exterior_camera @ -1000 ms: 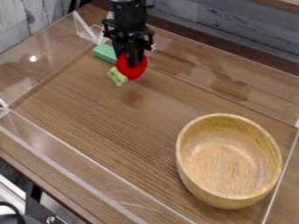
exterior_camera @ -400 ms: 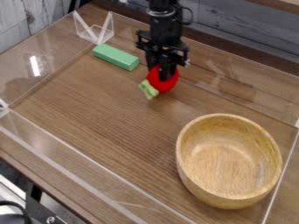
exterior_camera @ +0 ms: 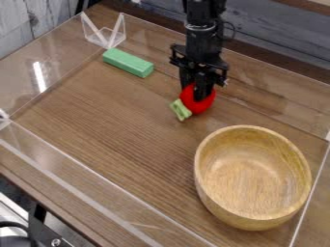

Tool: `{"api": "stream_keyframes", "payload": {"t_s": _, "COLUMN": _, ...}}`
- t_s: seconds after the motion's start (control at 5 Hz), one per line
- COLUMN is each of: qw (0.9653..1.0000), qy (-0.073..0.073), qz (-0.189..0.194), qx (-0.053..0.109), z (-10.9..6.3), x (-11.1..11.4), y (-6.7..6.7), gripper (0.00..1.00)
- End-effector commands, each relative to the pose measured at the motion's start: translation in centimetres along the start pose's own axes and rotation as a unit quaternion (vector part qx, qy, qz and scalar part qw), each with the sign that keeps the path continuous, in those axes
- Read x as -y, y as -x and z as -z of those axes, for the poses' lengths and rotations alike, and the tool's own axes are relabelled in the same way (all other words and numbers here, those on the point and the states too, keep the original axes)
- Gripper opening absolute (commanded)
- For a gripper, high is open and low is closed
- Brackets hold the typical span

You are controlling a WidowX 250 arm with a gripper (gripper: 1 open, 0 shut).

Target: Move the red object to the right side of the table

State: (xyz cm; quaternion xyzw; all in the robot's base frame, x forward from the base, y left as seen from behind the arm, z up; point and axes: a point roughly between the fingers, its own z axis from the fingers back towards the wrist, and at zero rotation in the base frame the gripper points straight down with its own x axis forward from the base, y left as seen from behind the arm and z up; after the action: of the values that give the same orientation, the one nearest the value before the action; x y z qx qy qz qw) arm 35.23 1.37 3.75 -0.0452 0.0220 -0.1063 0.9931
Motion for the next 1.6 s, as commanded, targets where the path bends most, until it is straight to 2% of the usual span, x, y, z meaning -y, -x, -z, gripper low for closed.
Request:
{"api": "stream_keyframes", "payload": {"t_s": 0.0, "qw": 0.9997, "qy": -0.006, "qz": 0.001, "qx": 0.025, "z": -1.66, "x": -0.08, "y": -0.4, "gripper": 0.0}}
{"api": "stream_keyframes", "payload": {"t_s": 1.4, "qw": 0.9991, "qy": 0.008, "qz": -0.003, "qx": 0.04, "z": -2.19, "x": -0.01, "y": -0.16, "gripper": 0.0}}
